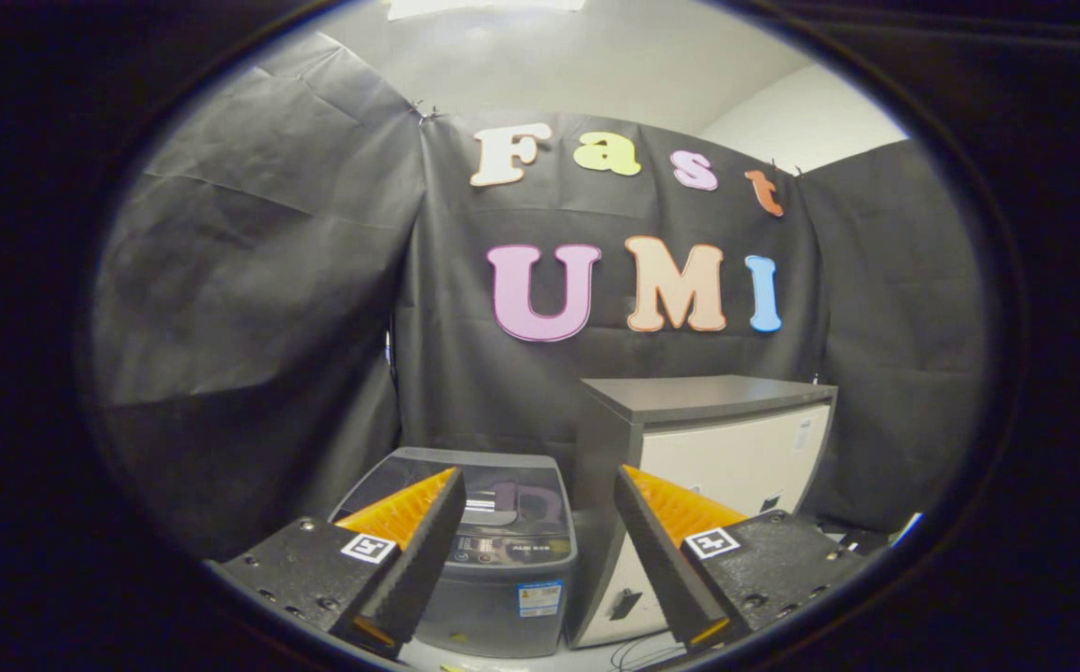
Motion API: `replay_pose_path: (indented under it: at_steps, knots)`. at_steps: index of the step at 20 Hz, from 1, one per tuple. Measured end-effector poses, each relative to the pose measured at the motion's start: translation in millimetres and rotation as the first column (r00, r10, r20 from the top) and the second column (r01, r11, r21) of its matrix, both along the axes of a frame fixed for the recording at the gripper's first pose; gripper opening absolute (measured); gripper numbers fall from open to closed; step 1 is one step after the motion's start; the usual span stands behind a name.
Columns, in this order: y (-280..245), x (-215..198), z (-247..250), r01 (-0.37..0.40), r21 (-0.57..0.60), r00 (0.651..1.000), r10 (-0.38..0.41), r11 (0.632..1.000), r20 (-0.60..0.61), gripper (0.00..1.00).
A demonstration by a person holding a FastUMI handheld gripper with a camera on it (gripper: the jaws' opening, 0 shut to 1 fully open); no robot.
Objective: Put the clothes into the washing machine and then close the washing machine lid.
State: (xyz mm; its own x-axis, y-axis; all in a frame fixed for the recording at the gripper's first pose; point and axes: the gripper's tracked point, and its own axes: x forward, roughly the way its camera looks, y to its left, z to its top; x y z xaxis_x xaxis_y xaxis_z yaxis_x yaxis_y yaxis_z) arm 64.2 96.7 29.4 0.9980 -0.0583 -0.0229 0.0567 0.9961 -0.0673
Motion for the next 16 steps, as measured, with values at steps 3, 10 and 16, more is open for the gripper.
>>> replay_pose_path:
  at_steps: [3,10,16]
  knots:
    - [-11.7,-11.4,-3.5,0.004,-0.009,1.000,-0.004,1.000,0.004,0.97]
    - [-15.1,-37.3,-10.0,-0.024,0.016,1.000,0.024,1.000,0.002,0.96]
    - [-7.4,-51.8,-14.7,-0.044,0.027,0.999,0.044,0.999,0.004,0.96]
